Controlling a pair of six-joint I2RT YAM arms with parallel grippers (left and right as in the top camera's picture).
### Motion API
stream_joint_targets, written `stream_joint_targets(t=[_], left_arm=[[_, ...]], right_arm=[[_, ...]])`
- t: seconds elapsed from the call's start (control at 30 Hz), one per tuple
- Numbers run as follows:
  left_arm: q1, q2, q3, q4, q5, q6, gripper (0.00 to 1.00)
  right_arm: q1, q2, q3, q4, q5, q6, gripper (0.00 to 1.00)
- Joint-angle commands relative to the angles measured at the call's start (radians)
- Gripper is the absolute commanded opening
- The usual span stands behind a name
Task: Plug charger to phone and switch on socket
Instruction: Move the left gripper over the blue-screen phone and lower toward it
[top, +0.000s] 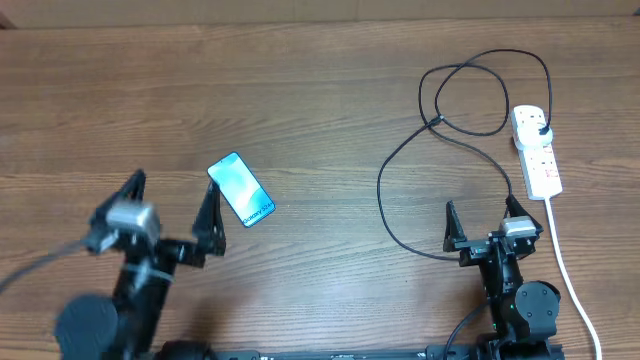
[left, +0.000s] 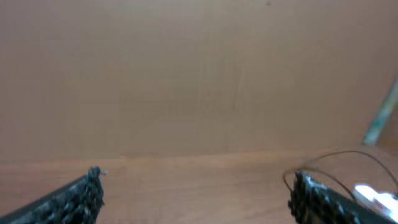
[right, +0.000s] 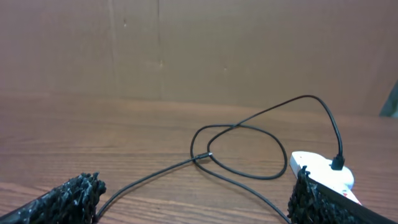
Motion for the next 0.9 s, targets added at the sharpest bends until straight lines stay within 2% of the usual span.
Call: stream_joint_targets(t=[0.0,0.3,0.47,0.63,0.7,0.77,0.87], left_arm=[[0.003,0.219,0.246,-0.141,0.058,-0.008,1.00],[0.003,0.617,0.733,-0.672,0.124,-0.010,1.00],[0.003,0.743,0.768,-0.798,0.227,-0.010,1.00],[0.003,0.864,0.766,-0.867,0.248,-0.016,1.00],[0.003,0.911,0.766,-0.863,0.249,-0.078,1.00],[0.003,0.969,0.766,-0.862,0.217,-0.192,1.00],[0.000,1.050,0.766,-0.870,0.085,-0.326,1.00]], right_arm=[[0.003,-0.010,-0.011,0.007,-0.005,-0.002,1.00],[0.003,-0.010,-0.011,0.007,-0.005,-0.002,1.00],[0.003,-0.010,-0.011,0.007,-0.005,-0.002,1.00],[0.003,-0.010,-0.011,0.007,-0.005,-0.001,1.00],[0.003,-0.010,-0.011,0.007,-0.005,-0.002,1.00],[0.003,-0.010,-0.011,0.007,-0.005,-0.002,1.00],[0.003,-0.010,-0.011,0.007,-0.005,-0.002,1.00]])
